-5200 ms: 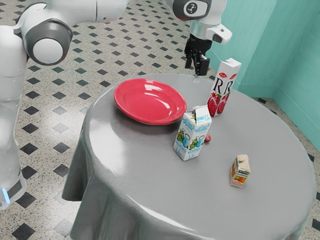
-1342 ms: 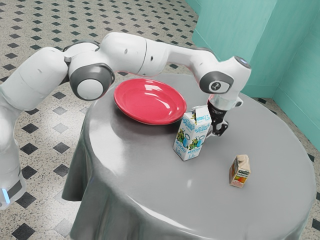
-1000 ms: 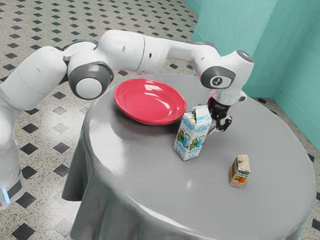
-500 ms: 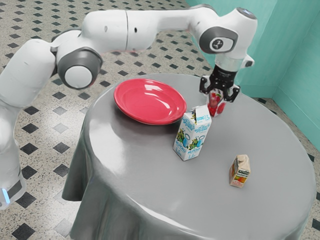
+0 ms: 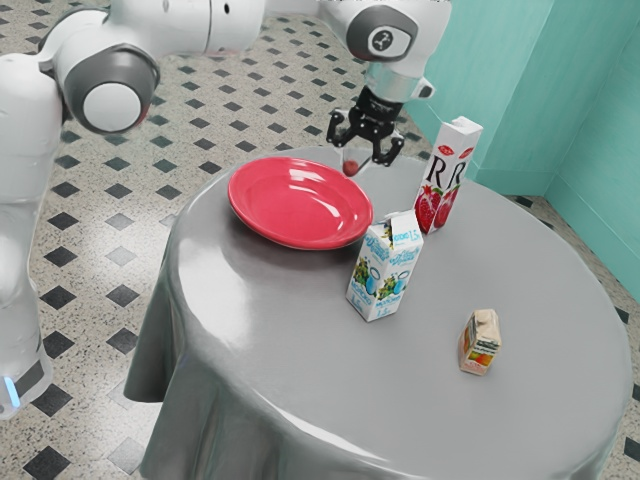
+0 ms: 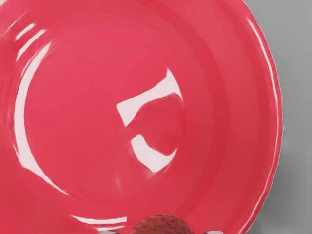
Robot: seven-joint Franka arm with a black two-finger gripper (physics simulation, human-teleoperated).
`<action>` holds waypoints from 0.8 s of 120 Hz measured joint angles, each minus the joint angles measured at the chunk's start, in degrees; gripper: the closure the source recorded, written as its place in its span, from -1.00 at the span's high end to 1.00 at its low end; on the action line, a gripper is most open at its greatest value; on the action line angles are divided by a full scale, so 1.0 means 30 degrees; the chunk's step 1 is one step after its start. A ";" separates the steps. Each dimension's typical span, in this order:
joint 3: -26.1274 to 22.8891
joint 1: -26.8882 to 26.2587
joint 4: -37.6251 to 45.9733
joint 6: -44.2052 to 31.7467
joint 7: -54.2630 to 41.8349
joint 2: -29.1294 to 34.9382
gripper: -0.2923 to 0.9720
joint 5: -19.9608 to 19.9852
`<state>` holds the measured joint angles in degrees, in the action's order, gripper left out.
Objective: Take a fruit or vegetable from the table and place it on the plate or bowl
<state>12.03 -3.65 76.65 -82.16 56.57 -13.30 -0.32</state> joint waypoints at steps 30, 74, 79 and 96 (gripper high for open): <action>0.1396 0.0014 0.4198 -0.1236 -0.0383 0.2332 -0.28 -0.0096; 0.1513 -0.0084 0.4952 -0.2426 -0.0667 0.2709 0.42 0.0095; 0.1429 -0.0087 0.5094 -0.2336 -0.0704 0.3111 0.45 0.0118; 0.1863 -0.0797 0.5501 -0.1689 -0.0893 0.3945 0.50 0.1047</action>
<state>17.62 -6.04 93.15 -87.23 53.89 -1.47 2.82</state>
